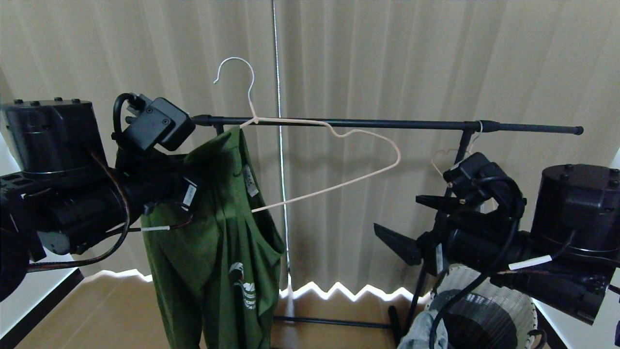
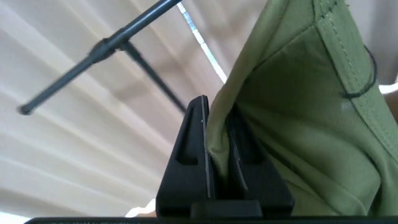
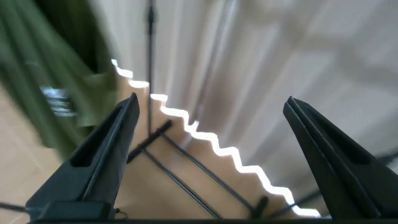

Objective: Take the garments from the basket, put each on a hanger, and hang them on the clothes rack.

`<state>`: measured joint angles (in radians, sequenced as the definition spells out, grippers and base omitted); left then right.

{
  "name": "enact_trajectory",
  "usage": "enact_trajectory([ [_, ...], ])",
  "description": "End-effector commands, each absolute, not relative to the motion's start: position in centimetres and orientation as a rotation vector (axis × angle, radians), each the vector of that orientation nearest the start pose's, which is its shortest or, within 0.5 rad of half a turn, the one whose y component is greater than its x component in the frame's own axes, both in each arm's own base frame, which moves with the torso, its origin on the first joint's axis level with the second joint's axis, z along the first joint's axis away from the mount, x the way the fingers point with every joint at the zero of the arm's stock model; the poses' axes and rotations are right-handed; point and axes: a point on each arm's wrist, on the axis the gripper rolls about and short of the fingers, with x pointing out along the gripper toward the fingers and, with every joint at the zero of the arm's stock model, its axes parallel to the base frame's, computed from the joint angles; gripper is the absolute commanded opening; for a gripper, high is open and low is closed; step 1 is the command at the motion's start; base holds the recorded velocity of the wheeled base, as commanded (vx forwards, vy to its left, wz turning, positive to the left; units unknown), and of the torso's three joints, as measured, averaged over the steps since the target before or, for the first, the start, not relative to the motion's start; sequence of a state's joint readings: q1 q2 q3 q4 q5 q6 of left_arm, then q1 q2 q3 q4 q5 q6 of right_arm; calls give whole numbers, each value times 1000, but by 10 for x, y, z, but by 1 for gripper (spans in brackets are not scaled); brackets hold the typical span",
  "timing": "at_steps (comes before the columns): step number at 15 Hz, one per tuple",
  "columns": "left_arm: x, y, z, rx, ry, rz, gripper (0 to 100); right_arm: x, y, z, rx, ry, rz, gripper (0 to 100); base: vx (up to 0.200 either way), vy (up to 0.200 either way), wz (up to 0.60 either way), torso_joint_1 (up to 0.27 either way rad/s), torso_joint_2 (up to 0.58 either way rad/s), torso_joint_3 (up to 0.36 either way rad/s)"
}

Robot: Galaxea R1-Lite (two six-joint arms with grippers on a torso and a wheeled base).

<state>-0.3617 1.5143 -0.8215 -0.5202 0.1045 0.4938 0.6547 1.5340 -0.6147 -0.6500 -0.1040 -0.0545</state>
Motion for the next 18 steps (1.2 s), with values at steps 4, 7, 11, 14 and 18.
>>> enact_trajectory([
  [4, 244, -111, 243, 455, 26, -357, 0, 202, 185, 157, -176, 264, 653, 100, 0, 0, 0, 0, 0, 0],
  [7, 240, -123, 255, 448, -23, -393, 0, 210, 202, 148, -170, 239, 674, 100, 0, 0, 0, 0, 0, 0],
  [11, 233, -132, 260, 450, -49, -430, 0, 220, 215, 148, -160, 214, 674, 100, 0, 0, 0, 0, 0, 0],
  [14, 225, -139, 263, 453, -74, -461, 0, 226, 222, 150, -156, 199, 658, 100, 0, 0, 0, 0, 0, 0],
  [18, 224, -138, 265, 455, -82, -459, 0, 220, 227, 140, -176, 229, 668, 100, 0, 0, 0, 0, 0, 0],
])
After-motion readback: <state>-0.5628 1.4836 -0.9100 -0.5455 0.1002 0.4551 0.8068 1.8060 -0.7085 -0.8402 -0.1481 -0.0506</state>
